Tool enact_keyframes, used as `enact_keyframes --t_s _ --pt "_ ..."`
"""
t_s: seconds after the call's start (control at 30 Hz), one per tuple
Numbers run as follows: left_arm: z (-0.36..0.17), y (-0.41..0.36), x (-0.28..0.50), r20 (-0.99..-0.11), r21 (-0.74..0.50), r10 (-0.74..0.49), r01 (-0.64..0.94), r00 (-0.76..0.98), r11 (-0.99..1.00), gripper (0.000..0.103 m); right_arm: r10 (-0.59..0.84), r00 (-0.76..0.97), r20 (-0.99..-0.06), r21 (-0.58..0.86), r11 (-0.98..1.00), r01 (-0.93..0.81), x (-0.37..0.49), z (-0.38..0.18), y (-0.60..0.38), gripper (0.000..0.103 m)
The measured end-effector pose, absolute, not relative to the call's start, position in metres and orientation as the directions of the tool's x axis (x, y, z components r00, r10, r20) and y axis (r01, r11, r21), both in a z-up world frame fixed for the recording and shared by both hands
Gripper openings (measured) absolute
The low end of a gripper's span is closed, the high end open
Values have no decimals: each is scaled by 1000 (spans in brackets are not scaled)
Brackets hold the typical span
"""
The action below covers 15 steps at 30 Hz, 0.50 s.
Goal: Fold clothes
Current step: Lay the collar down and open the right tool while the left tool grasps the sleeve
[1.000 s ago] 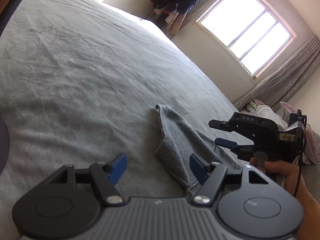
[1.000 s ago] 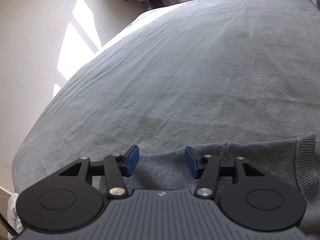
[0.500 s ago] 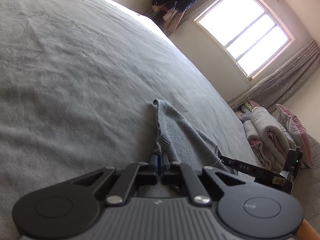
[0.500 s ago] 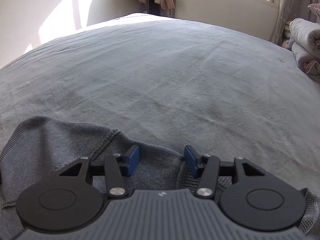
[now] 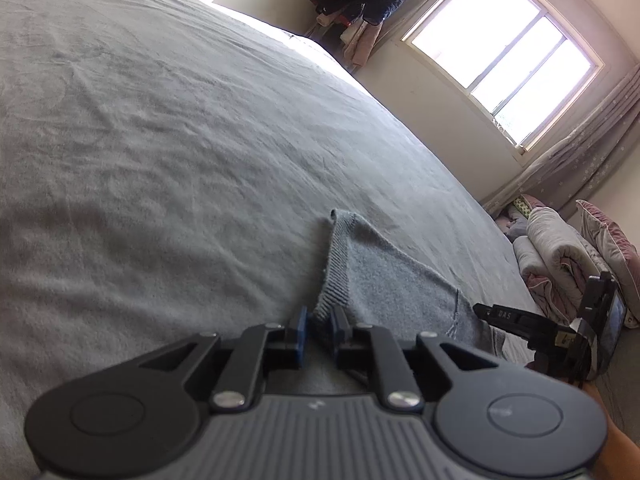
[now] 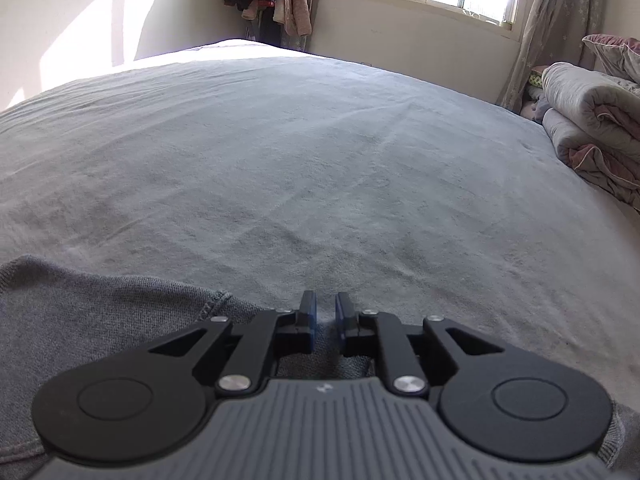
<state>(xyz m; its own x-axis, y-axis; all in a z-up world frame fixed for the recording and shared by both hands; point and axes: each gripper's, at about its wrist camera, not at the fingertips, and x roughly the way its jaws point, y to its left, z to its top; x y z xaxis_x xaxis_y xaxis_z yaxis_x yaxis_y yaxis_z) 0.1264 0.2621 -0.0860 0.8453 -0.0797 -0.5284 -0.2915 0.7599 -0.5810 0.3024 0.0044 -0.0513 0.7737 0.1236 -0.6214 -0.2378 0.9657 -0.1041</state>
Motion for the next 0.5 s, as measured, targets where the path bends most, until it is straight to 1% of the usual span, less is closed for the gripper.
enact_keyframes --t_s 0.03,0.07,0.1,0.17,0.23,0.27,0.33,0.5 --pt "-85 261 126 -525 -583 -81 -289 847 759 24 121 776 -619 -101 967 -232 298 -49 0 36" --pt "-83 260 125 -519 -586 -81 -285 851 759 33 114 782 -613 -104 969 -223 292 -47 -5 46" --pt "-81 259 123 -513 -588 -80 -281 855 759 38 107 789 -605 -108 971 -215 286 -45 -10 59" --pt "-76 255 119 -506 -580 -68 -281 860 765 59 88 795 -600 -114 974 -194 272 -42 -21 59" --pt "-71 252 115 -505 -558 -46 -285 862 779 69 67 797 -600 -104 981 -161 260 -41 -37 60" --pt "-69 250 113 -505 -547 -38 -286 862 787 72 56 798 -600 -100 984 -144 253 -40 -44 60" --pt "-66 246 108 -506 -533 -37 -279 862 799 74 43 803 -594 -70 992 -105 239 -37 -64 60" --pt "-62 231 84 -511 -495 -57 -240 857 835 74 32 810 -586 33 999 -15 202 -31 -127 66"
